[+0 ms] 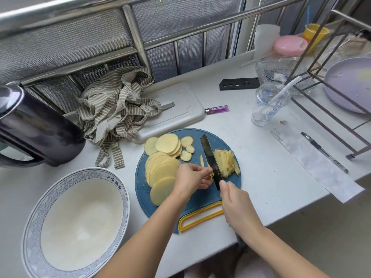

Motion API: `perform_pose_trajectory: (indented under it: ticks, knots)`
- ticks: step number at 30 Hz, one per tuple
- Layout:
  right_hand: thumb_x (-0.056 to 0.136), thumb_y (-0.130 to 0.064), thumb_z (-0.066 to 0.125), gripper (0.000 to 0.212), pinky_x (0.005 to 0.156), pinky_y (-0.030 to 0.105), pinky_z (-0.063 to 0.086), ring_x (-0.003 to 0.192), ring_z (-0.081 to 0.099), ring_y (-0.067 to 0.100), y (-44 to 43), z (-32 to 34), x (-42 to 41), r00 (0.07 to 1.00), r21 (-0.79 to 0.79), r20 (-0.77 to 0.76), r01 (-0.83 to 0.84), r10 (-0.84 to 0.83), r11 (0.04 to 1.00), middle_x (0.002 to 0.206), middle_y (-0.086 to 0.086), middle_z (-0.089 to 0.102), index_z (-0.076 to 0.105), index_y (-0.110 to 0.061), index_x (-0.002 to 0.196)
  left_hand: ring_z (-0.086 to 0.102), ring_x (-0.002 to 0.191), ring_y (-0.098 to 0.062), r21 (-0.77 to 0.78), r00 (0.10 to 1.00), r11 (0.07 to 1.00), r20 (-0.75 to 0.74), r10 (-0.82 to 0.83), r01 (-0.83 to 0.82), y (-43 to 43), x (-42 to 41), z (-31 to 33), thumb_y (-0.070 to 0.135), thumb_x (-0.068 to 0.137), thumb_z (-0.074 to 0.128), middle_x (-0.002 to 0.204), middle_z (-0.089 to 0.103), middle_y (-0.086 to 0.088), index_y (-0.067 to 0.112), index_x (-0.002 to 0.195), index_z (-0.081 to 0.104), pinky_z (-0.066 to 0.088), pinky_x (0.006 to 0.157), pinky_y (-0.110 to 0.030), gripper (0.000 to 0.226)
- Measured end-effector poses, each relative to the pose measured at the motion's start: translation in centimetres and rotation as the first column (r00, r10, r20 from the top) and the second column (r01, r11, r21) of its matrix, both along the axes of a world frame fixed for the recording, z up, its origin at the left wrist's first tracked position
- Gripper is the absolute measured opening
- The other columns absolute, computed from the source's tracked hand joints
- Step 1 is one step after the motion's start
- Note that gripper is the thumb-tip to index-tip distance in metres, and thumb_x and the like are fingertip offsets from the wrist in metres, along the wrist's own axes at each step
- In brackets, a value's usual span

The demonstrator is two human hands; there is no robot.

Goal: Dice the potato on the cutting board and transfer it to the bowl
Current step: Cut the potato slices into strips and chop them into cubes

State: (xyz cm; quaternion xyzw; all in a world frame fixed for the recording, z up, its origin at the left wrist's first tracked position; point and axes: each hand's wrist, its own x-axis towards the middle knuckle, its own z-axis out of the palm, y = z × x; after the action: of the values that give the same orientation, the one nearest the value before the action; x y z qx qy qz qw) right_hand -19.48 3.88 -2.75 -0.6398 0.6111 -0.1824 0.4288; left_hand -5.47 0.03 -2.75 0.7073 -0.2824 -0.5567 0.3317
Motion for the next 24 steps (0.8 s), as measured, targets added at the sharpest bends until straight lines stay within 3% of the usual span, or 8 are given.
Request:
perform_pose_trajectory:
  ticks: [3,7,15,24]
  knots:
    - [0.103,-0.038,0.025,0.040,0.051,0.023,0.032,0.057,0.044,0.011,-0.3,-0.1,0.5,0.999,-0.034,-0.041,-0.037,0.036,0.999,0.064,-0.002,0.046,0.039,-0.021,0.069,0.067,0.055,-0.012,0.049,0.999,0.998,-0.039,0.027,-0.025,-0.4,0.3,0.4,0.015,0.087,0.072,0.075,0.069,-0.011,-0.003,0.094,0.065,0.057,0.055,-0.021,0.020]
    - [0.104,-0.034,0.027,0.039,0.052,0.023,0.031,0.058,0.042,0.012,1.0,-0.4,0.6,0.995,-0.026,-0.070,-0.073,0.071,0.997,0.064,-0.002,0.044,0.035,-0.021,0.068,0.065,0.052,-0.015,0.154,0.999,0.987,-0.021,-0.033,0.036,0.1,0.8,0.8,0.011,0.089,0.068,0.072,0.067,-0.014,-0.009,0.098,0.065,0.056,0.051,-0.022,0.022]
    - [0.103,-0.033,0.029,0.032,0.062,0.033,0.030,0.079,0.057,0.032,3.5,-2.4,0.5,0.983,-0.038,-0.139,-0.129,0.123,0.991,0.072,0.002,0.050,0.043,-0.015,0.080,0.061,0.043,-0.016,0.279,0.985,0.951,0.067,-0.159,0.134,1.9,0.5,-0.3,0.004,0.090,0.060,0.067,0.064,-0.016,-0.005,0.079,0.062,0.055,0.047,-0.024,0.015]
    - [0.104,-0.033,0.024,0.036,0.062,0.026,0.027,0.079,0.055,0.025,2.8,-2.2,1.5,0.983,0.014,-0.152,-0.103,0.104,0.995,0.075,-0.001,0.049,0.043,-0.014,0.080,0.064,0.057,-0.021,0.224,0.938,0.951,0.226,-0.264,0.214,2.4,0.5,-1.1,0.009,0.089,0.062,0.065,0.067,-0.014,0.003,0.075,0.064,0.061,0.064,-0.033,0.015]
